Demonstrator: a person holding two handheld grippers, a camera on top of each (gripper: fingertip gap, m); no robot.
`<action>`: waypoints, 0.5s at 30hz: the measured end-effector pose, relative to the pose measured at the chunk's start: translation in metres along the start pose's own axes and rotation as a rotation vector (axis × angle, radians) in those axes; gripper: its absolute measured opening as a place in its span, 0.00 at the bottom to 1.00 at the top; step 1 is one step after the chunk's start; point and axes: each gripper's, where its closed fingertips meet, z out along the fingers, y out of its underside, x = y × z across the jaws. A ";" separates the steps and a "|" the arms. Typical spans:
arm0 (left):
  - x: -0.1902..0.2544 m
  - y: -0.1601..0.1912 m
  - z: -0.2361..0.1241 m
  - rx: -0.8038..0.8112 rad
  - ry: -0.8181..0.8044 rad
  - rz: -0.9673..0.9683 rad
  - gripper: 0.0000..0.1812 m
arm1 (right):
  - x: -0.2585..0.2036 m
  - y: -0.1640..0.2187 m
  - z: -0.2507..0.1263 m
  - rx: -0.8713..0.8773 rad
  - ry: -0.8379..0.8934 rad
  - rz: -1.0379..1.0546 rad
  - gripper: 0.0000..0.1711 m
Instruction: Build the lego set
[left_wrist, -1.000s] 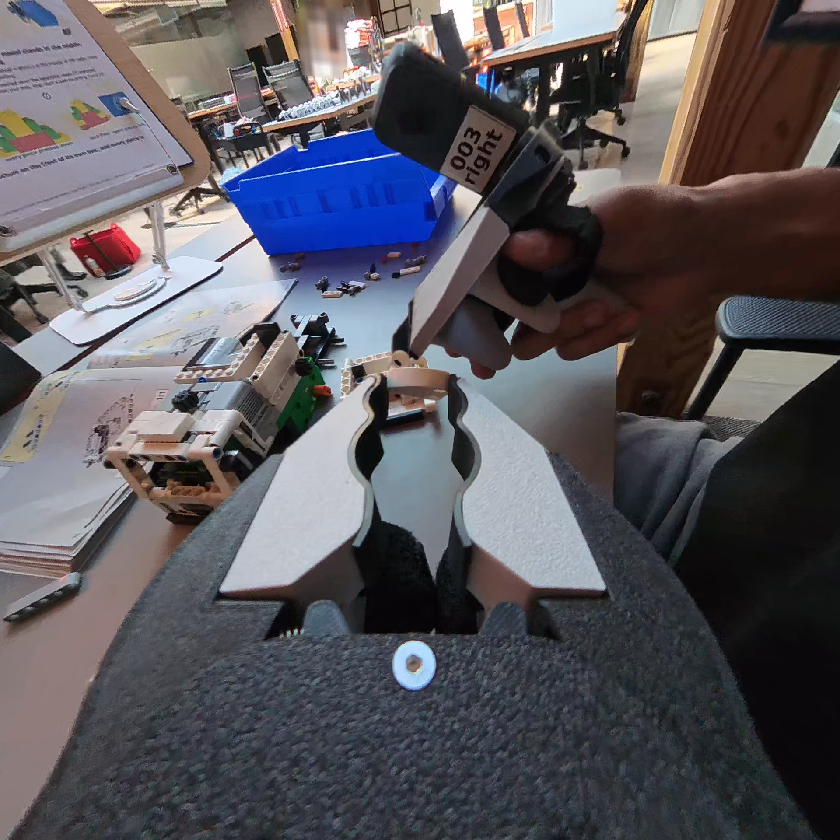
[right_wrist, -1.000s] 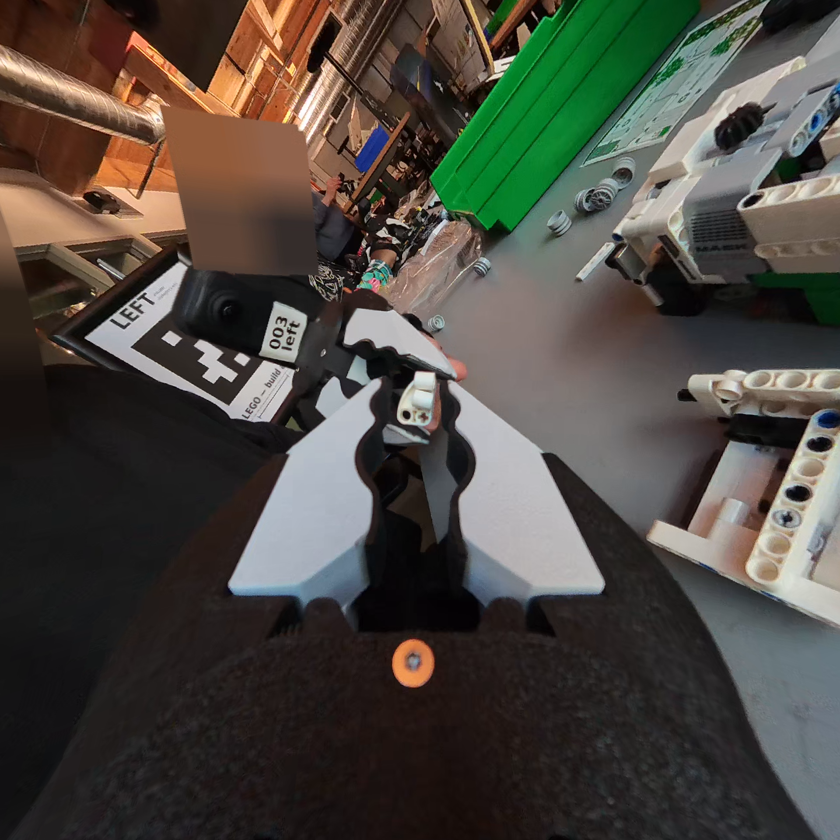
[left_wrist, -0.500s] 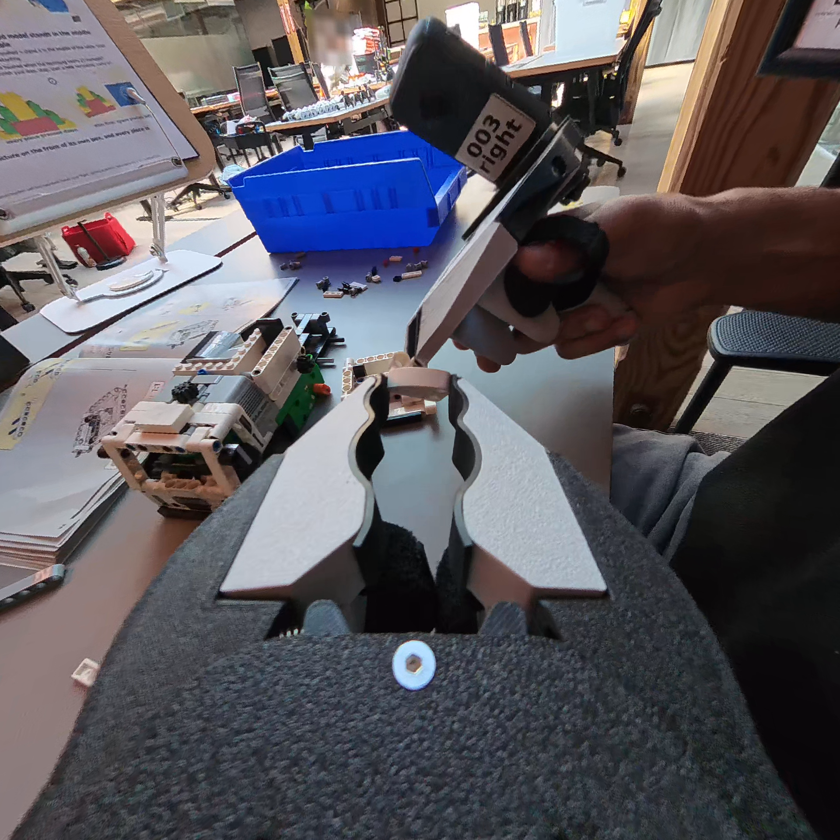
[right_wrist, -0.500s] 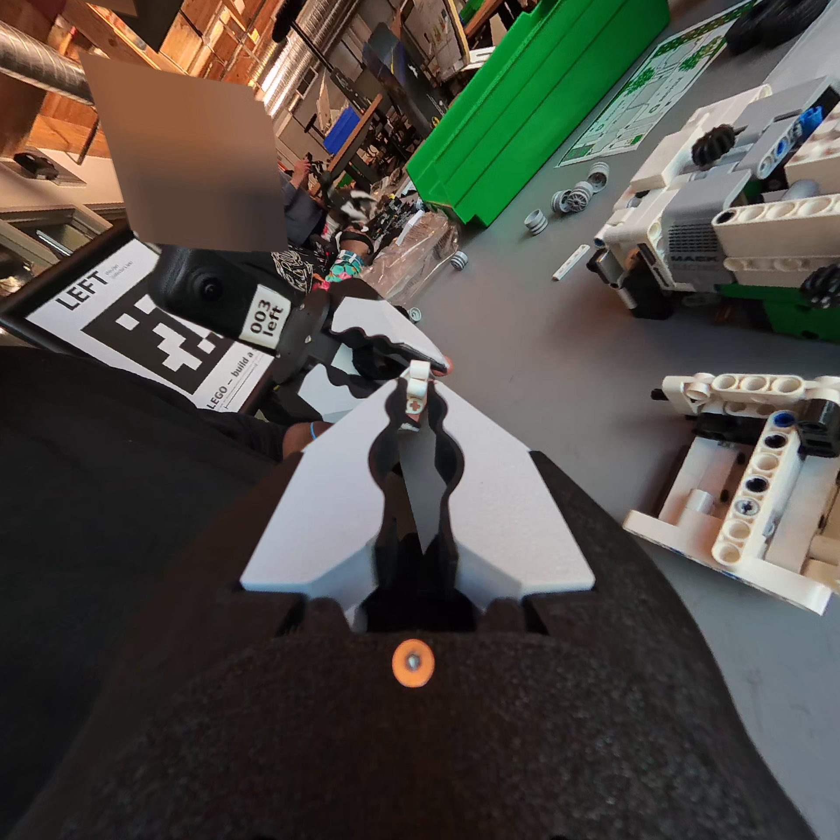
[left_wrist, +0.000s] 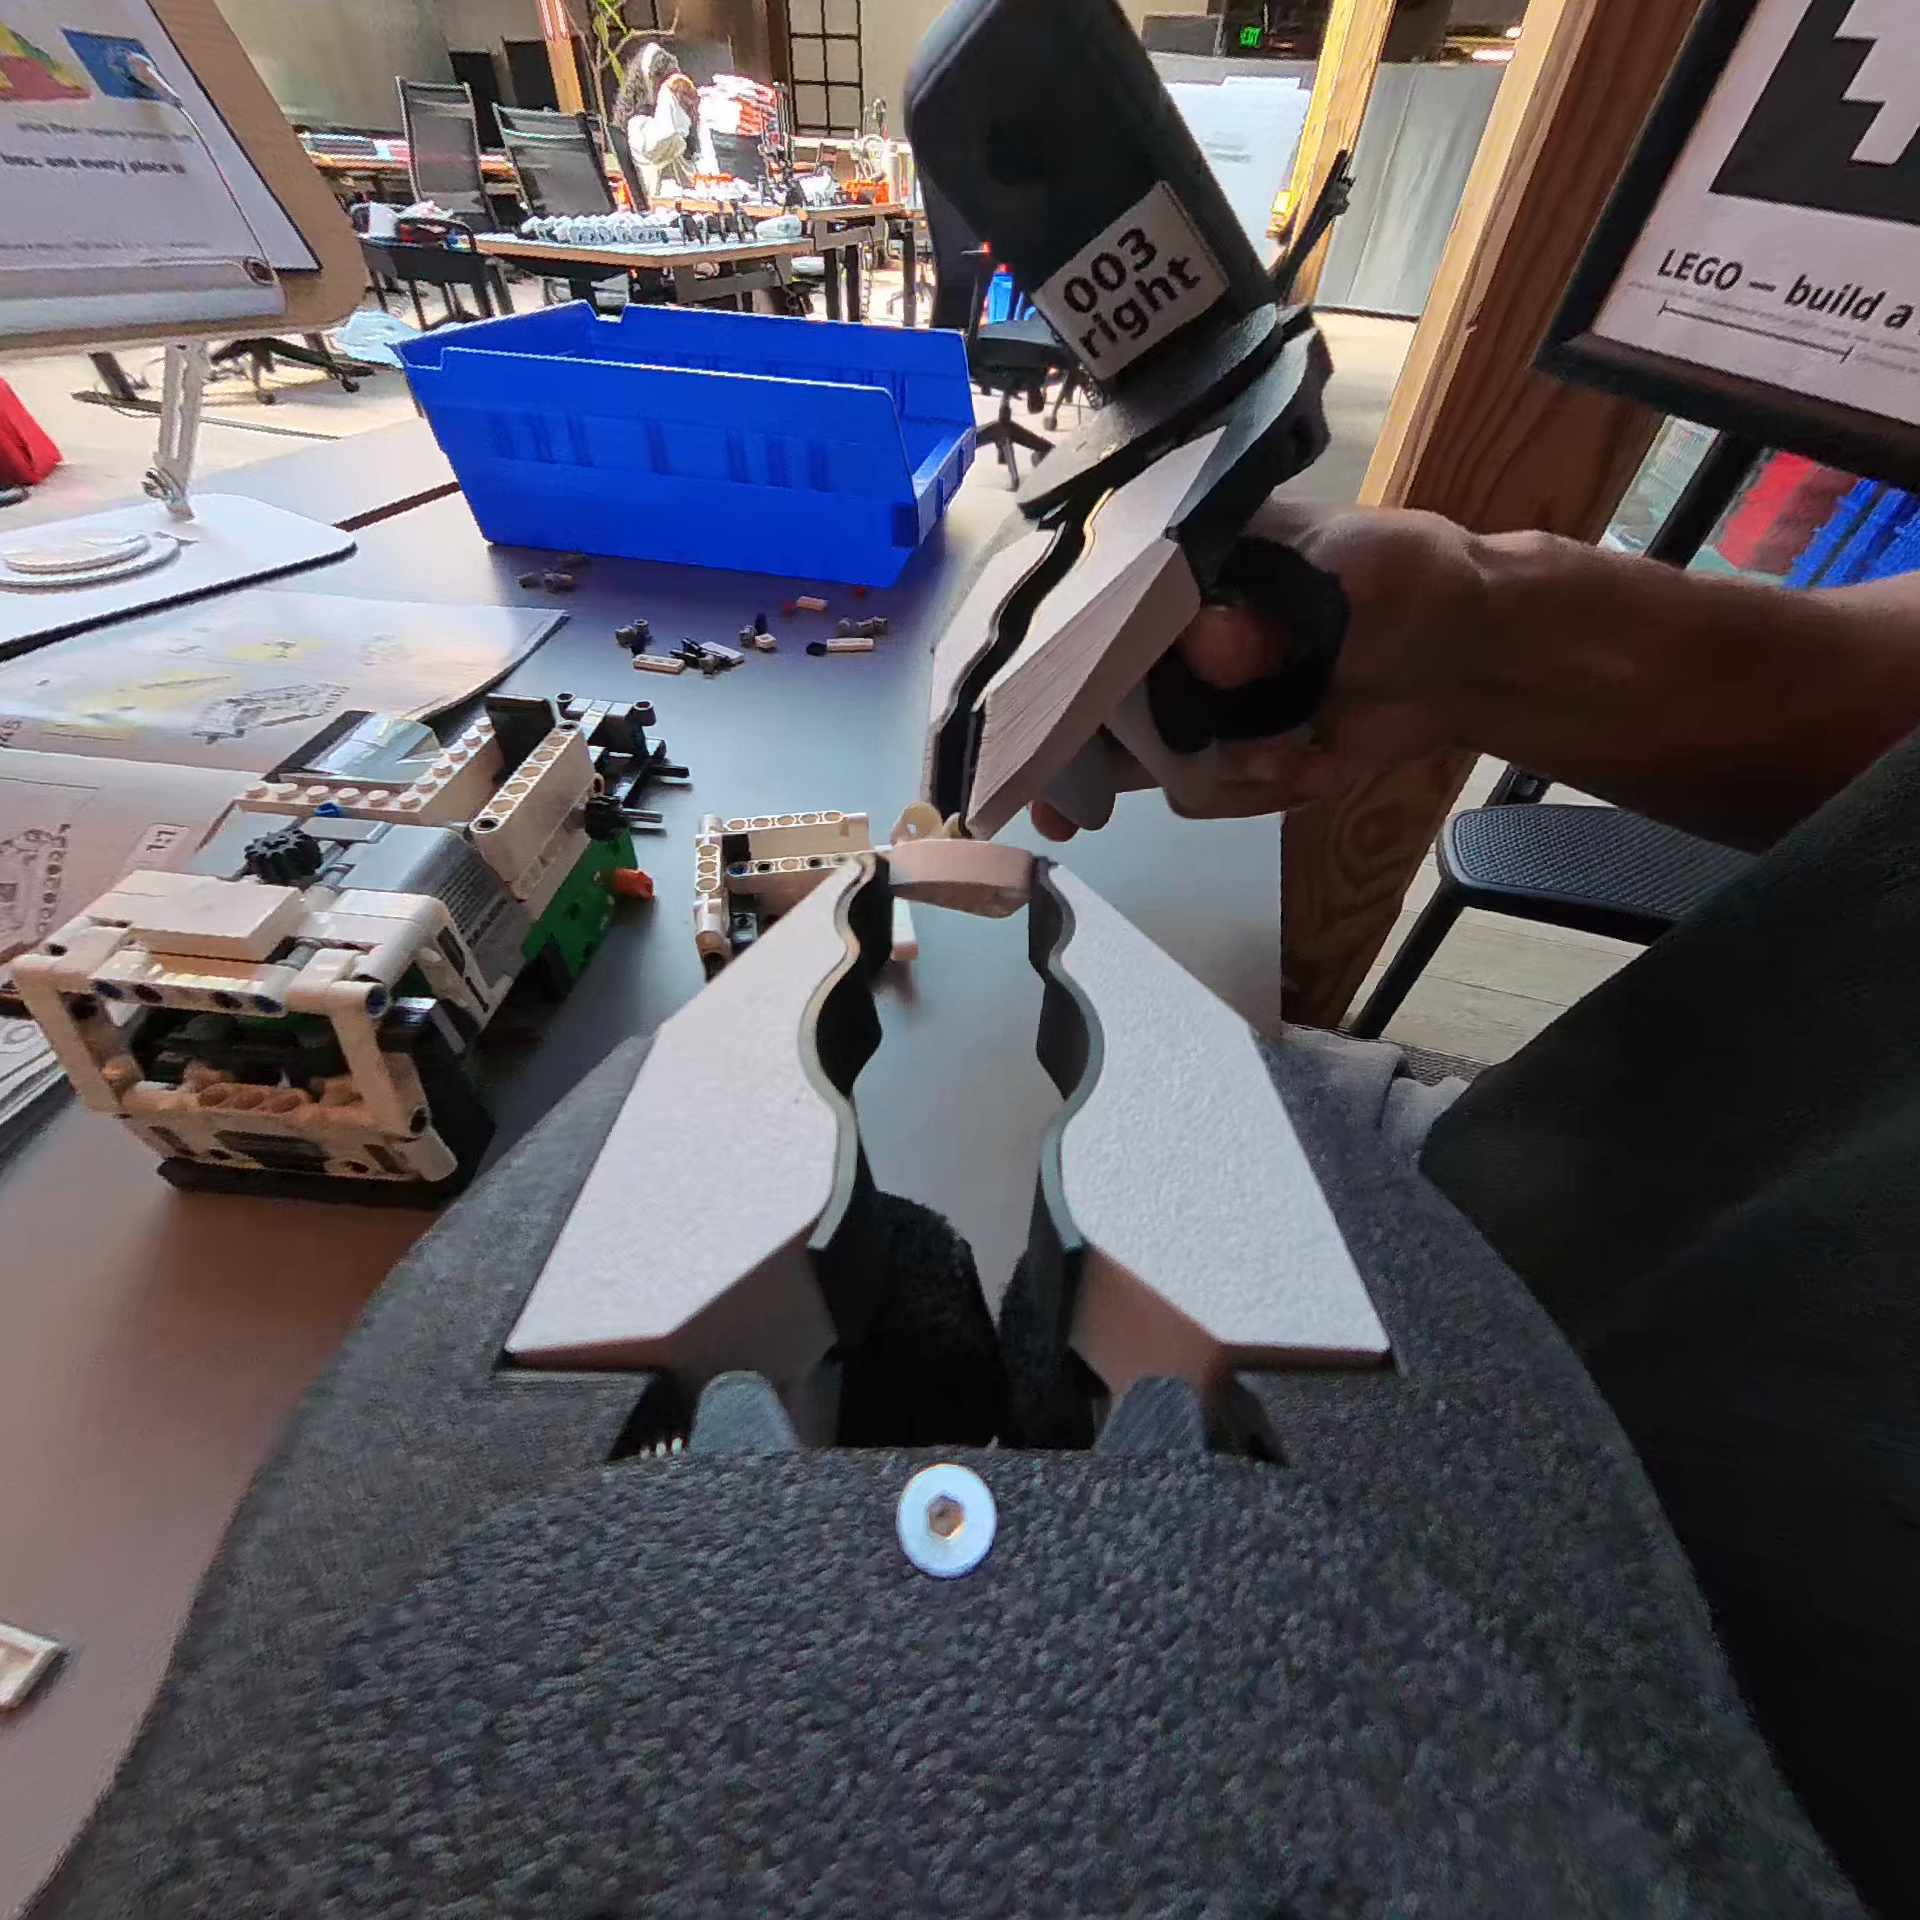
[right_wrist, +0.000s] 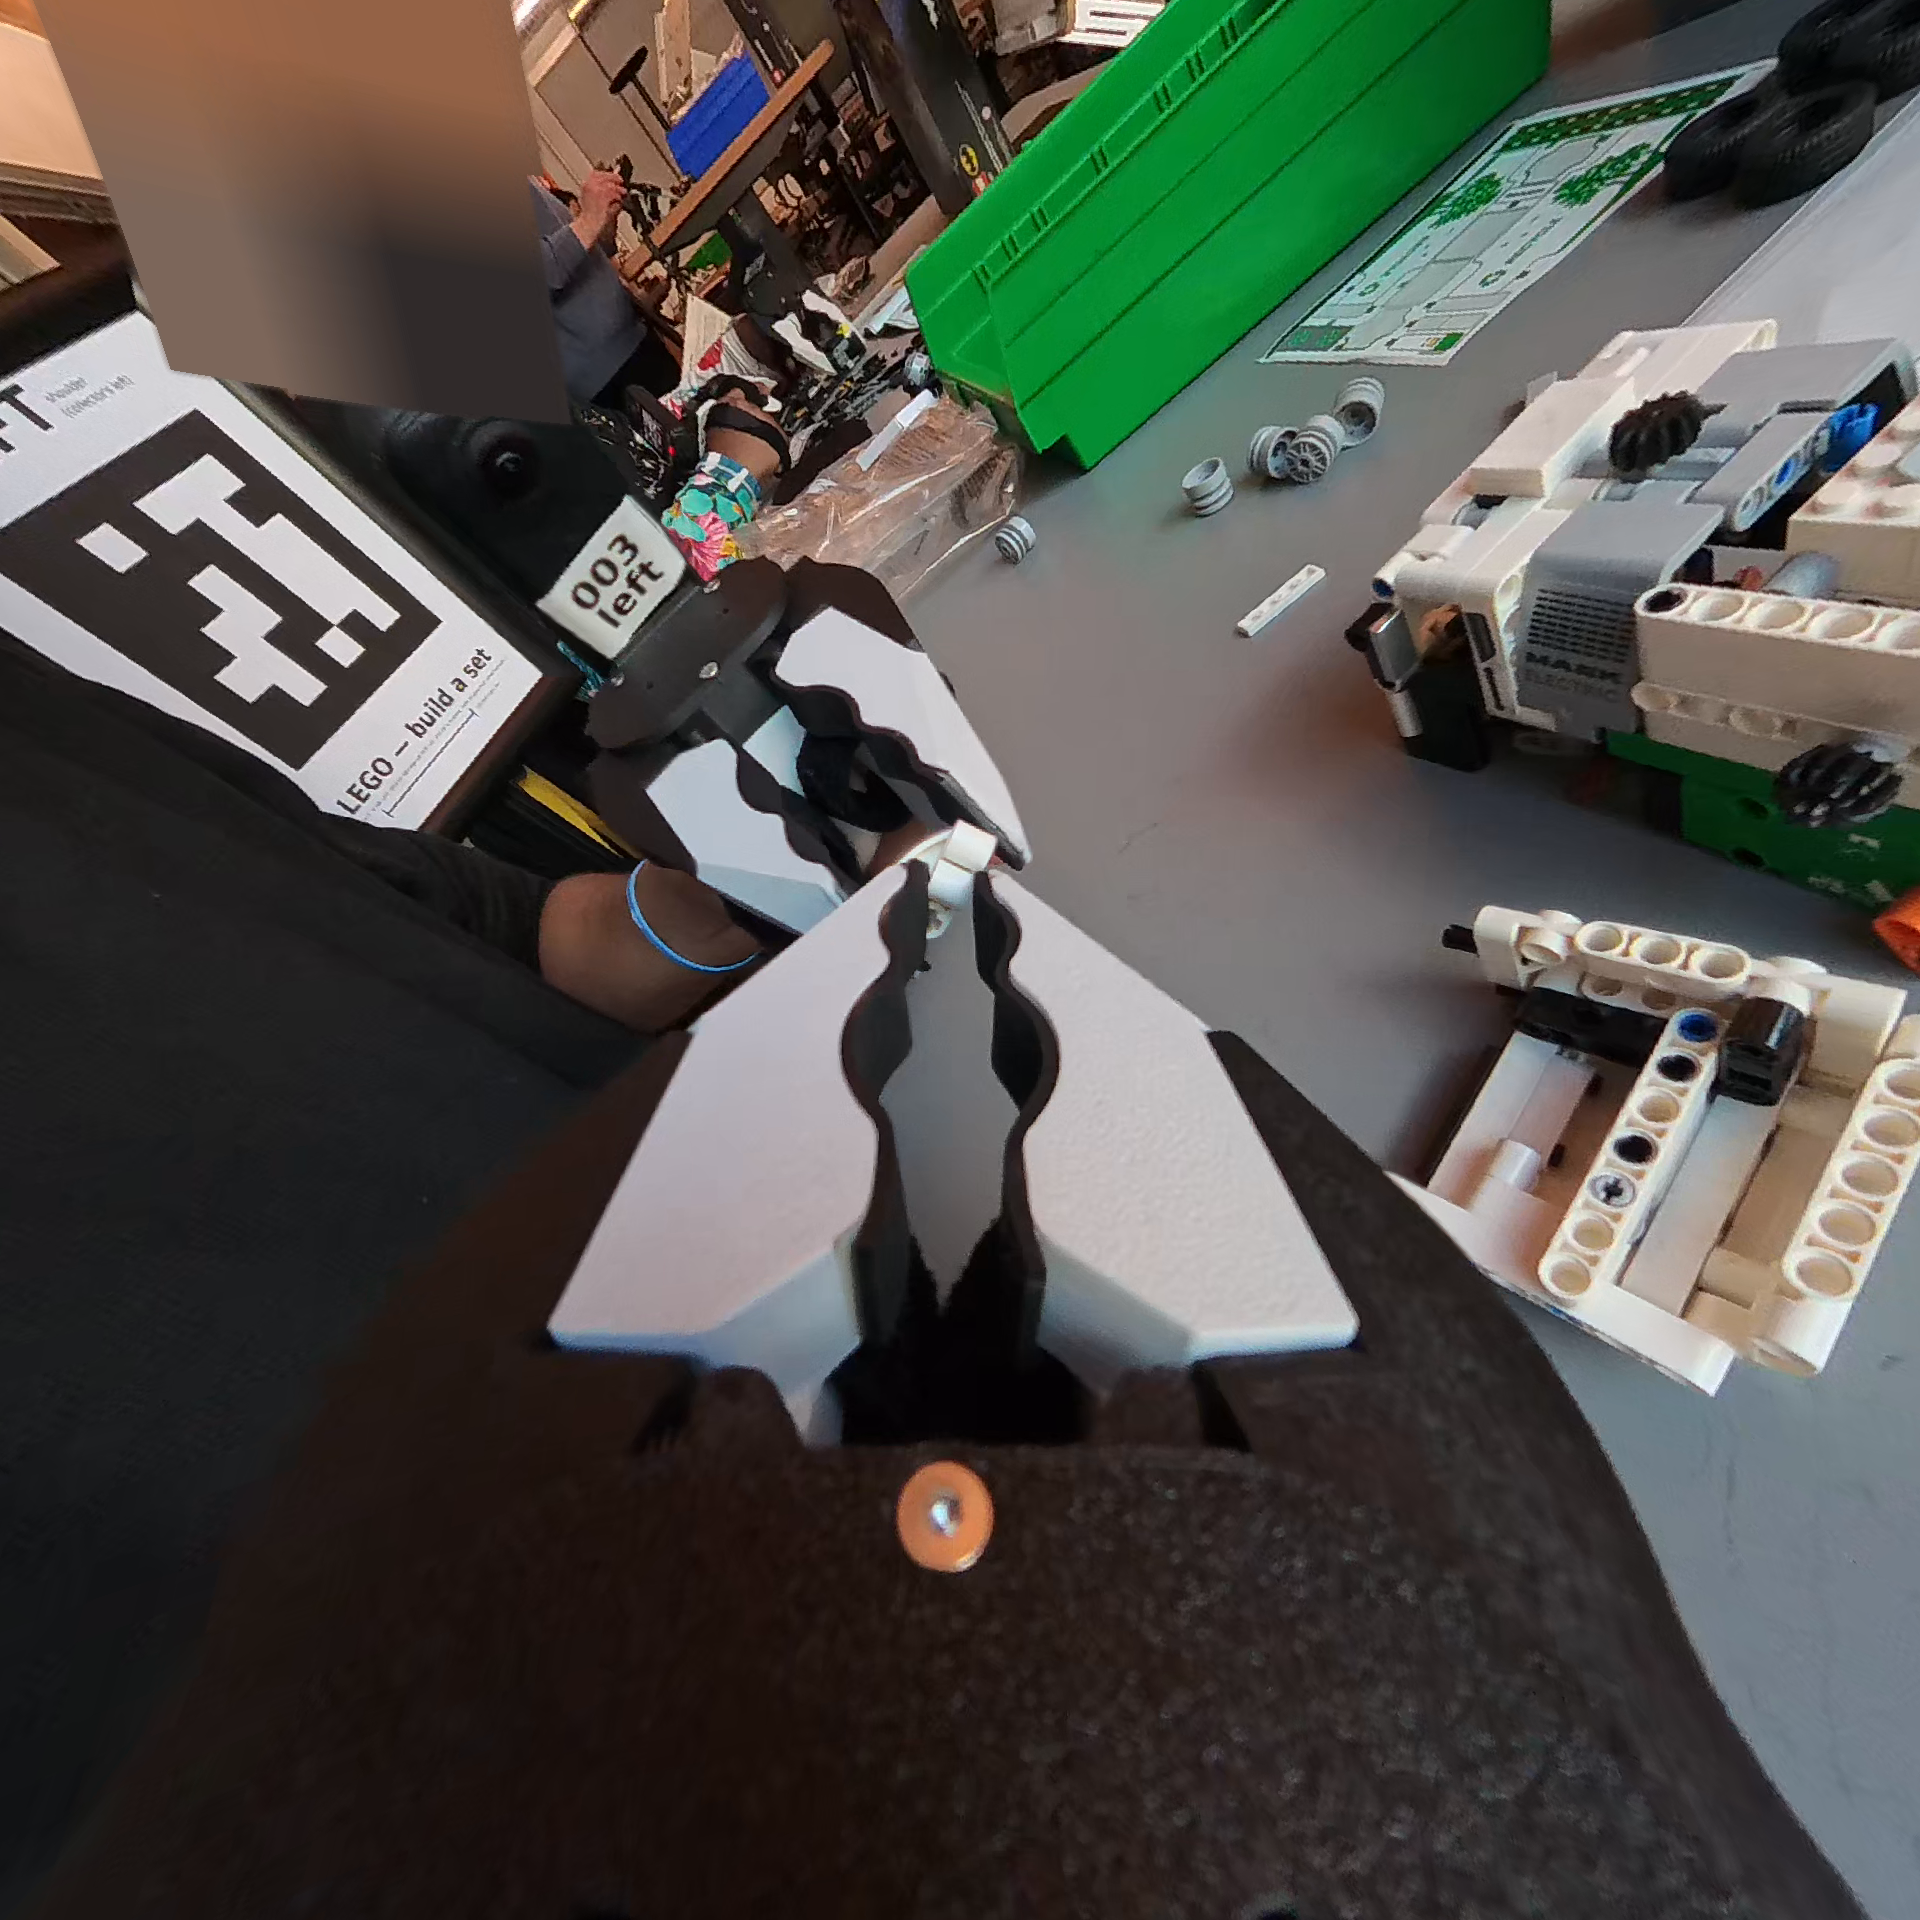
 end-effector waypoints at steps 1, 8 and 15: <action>0.000 0.000 0.000 0.001 -0.008 0.019 0.14 | 0.000 0.000 0.000 -0.003 -0.005 0.010 0.04; 0.005 0.002 0.005 -0.030 -0.031 0.088 0.14 | 0.003 -0.001 -0.001 0.005 -0.049 0.087 0.09; -0.004 0.009 0.006 -0.102 -0.170 0.255 0.14 | 0.011 0.000 0.002 0.011 -0.032 0.203 0.04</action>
